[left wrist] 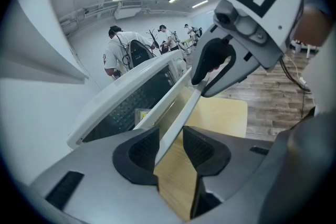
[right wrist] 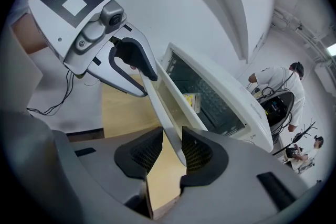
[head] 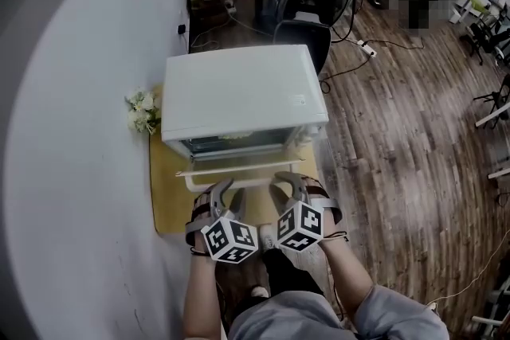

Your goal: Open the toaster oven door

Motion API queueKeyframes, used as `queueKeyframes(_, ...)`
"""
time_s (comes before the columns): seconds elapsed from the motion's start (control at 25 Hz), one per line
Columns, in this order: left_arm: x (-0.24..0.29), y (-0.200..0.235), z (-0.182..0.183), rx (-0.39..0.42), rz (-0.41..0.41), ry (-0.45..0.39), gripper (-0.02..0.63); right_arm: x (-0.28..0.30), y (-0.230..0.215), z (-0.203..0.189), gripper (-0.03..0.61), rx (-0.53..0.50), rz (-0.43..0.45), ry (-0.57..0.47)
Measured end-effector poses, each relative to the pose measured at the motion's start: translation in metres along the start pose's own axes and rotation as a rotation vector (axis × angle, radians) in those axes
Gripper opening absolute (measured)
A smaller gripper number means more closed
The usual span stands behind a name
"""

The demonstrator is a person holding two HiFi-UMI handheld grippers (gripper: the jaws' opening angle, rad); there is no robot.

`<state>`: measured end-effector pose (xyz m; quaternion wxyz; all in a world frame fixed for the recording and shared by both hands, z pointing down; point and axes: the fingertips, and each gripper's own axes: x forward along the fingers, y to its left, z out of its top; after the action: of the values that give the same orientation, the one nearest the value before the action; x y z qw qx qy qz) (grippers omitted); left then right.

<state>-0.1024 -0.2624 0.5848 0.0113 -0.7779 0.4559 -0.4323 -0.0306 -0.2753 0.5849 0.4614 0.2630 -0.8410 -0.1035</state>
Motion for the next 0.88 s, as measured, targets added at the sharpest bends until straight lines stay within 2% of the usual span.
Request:
queueKeyframes(0.28,-0.005,-0.017,-0.013,-0.039,0.017,-0.037,0.137,-0.007,0.018,-0.01,0.104,0.054,-0.018,-0.046)
queueKeyframes(0.44,-0.006,-0.031,-0.019,-0.067,0.019,-0.038,0.139,-0.012,0.027,-0.021,0.083,0.093,-0.02,-0.063)
queueKeyframes(0.88,-0.006,-0.056,-0.038,-0.194,0.022,-0.099,0.147,-0.009,0.05,-0.041,0.065,0.203,-0.075,-0.151)
